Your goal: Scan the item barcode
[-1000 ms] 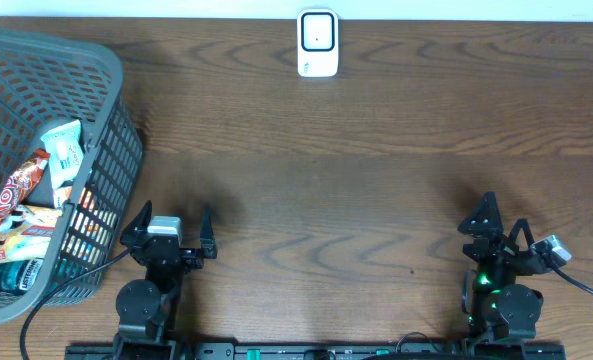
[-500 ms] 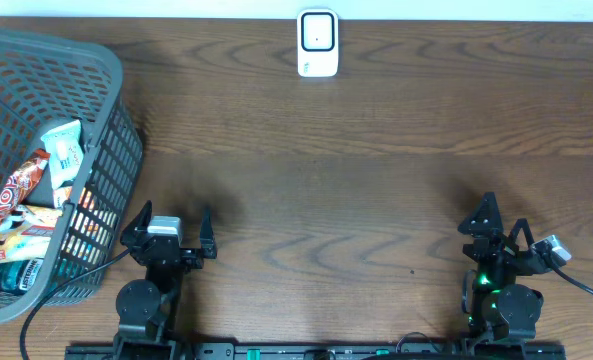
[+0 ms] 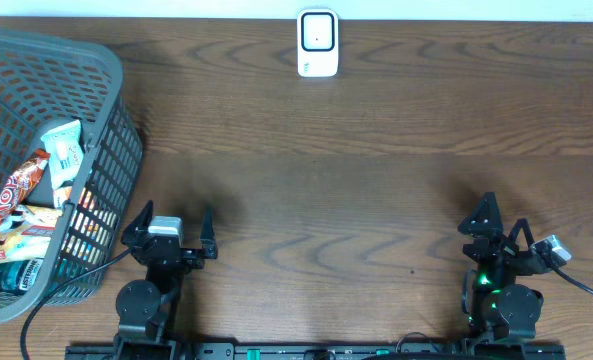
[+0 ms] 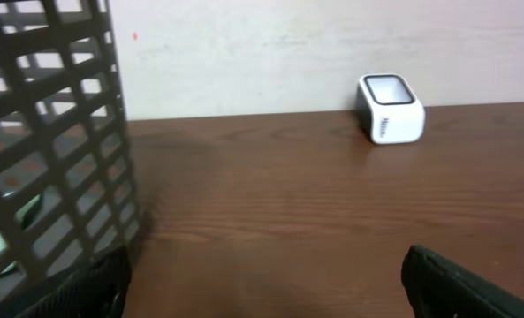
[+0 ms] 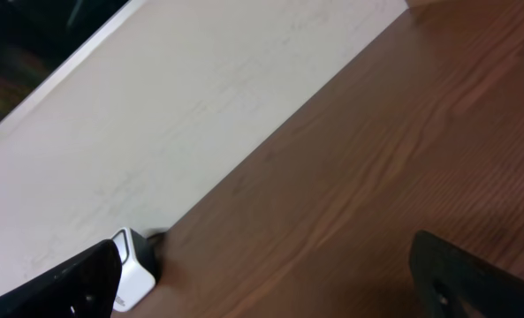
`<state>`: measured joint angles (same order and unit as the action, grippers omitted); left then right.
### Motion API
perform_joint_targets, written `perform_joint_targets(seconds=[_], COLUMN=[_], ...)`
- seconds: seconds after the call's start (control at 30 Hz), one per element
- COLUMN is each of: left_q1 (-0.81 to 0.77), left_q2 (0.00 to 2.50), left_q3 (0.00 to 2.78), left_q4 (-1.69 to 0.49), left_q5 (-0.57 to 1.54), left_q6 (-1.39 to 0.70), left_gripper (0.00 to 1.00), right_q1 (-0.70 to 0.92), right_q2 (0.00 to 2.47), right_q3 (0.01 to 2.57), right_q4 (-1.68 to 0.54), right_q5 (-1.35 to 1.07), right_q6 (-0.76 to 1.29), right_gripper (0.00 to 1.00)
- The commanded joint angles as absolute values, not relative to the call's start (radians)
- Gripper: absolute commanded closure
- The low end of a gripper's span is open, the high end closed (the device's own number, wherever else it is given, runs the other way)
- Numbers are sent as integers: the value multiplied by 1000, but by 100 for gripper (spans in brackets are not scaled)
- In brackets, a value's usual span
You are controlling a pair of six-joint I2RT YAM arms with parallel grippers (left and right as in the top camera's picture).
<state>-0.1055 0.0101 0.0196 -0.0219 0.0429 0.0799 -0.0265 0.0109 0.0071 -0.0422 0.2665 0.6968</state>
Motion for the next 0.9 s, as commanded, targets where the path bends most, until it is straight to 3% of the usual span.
perform_joint_targets(seconds=[0.0, 0.17, 0.33, 0.47, 0.87], left_q1=[-101, -101, -101, -100, -101], left_q2=[4, 4, 40, 122, 702], left_q3=[30, 97, 225, 371, 1182], left_q4=[12, 107, 102, 72, -520], left_q5=[176, 334, 334, 328, 340], left_q6=[93, 36, -149, -151, -80], left_gripper=[2, 2, 2, 2, 2], right_q1=[-18, -18, -18, -18, -18], right_q2=[7, 7, 7, 7, 7], right_q3=[6, 6, 6, 6, 6], right_q4=[-46, -46, -46, -46, -46], right_q5=[279, 279, 279, 279, 279], right_q6=[699, 699, 699, 699, 699], right_gripper=[1, 1, 1, 1, 1])
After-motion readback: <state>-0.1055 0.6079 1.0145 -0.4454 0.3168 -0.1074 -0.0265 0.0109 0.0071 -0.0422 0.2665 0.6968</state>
